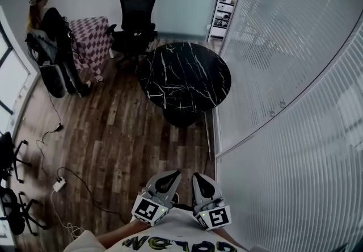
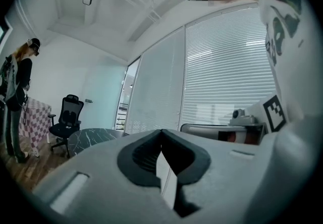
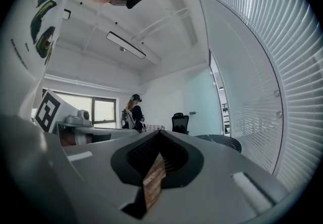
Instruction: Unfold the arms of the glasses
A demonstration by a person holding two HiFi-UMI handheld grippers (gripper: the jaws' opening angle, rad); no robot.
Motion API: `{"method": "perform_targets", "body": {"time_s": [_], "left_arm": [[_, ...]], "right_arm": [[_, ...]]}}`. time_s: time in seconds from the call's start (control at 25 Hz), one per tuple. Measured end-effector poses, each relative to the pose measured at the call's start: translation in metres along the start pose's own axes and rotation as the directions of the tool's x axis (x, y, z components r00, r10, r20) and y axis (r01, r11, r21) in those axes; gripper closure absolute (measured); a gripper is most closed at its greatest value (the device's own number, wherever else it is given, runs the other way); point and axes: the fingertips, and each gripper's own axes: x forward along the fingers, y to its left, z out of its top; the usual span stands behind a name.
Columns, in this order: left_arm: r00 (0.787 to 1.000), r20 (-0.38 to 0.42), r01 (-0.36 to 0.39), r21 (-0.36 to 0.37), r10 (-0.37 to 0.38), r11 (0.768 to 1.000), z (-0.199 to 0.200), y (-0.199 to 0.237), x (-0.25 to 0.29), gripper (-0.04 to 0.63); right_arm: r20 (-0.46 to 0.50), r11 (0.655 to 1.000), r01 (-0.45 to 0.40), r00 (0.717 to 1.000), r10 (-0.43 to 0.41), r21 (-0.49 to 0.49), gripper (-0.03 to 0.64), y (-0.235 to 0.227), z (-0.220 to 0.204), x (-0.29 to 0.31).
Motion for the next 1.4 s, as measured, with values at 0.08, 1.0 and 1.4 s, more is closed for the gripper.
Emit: {"method": "perform_targets", "body": {"time_s": [0.08, 1.0, 1.4], "left_arm": [[1.000, -0.009, 0.000, -0.002, 0.000, 1.000, -0.001, 0.001, 0.007, 0.591], [0.999, 0.033, -0.024, 0.028, 0.023, 0.999, 0.045, 0.157, 0.085, 0.591], [1.000, 0.029, -0.013, 0.050, 0.011, 0.999, 0.062, 0.251, 0.091, 0.591]], "right_arm": [[-0.013, 1.000, 0.011, 1.000, -0.011, -0.016, 0.615, -0.010, -0.003, 0.002], [0.003, 0.998, -0.034, 0.999, 0.035, -0.052, 0.615, -0.040, 0.026, 0.184], [-0.013, 0.996, -0.044, 0.999, 0.043, -0.072, 0.615, -0.019, 0.029, 0.282]]}}
